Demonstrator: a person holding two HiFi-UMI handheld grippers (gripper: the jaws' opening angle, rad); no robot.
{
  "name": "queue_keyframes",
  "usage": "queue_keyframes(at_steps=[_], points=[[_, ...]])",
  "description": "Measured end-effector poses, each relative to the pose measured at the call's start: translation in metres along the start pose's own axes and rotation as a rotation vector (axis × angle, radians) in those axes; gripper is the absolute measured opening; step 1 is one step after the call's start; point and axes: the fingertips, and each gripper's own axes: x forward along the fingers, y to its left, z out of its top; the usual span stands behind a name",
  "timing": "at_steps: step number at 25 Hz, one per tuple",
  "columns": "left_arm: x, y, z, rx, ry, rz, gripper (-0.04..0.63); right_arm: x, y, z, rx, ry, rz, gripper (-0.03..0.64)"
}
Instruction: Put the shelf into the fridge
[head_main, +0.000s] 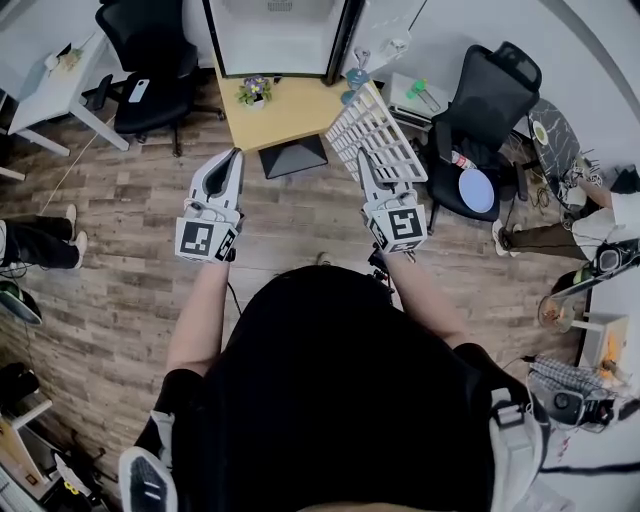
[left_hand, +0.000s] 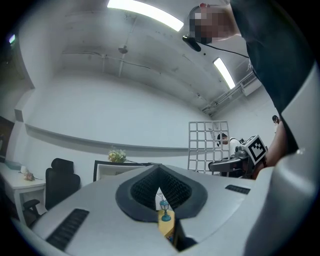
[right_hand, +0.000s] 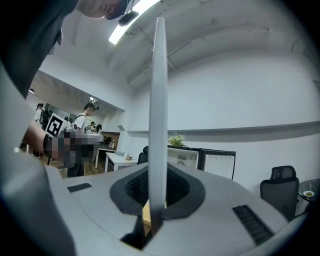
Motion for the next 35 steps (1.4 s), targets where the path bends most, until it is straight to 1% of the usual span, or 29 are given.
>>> queue_keyframes(at_steps=[5, 11, 17, 21, 26, 30, 35], points=[[-0.013, 0.004, 0.000, -0.008, -0.005, -0.007, 0.017, -0.004, 0.012, 0.001, 0.016, -0.007, -0.020, 0.040], [-0.032, 0.015, 0.000, -0.021, -0.018, -0.022, 0.017, -0.008, 0.044, 0.002, 0.010, -0.010, -0.026, 0.040], [-0.042, 0.019, 0.004, -0.024, -0.030, -0.037, 0.017, -0.010, 0.067, -0.003, 0.017, 0.003, -0.025, 0.040], [-0.041, 0.027, 0.009, -0.020, -0.042, -0.027, 0.017, -0.003, 0.069, -0.001, 0.013, -0.003, -0.021, 0.040], [-0.033, 0.029, 0.004, -0.007, -0.040, -0.032, 0.017, 0.005, 0.065, -0.002, 0.014, -0.018, -0.020, 0.040], [-0.023, 0.030, -0.002, -0.015, -0.033, -0.023, 0.017, 0.012, 0.058, -0.007, 0.018, -0.013, -0.013, 0.040], [-0.010, 0.031, -0.004, -0.007, -0.018, -0.036, 0.017, 0.025, 0.052, -0.011, 0.028, -0.010, -0.001, 0.040]])
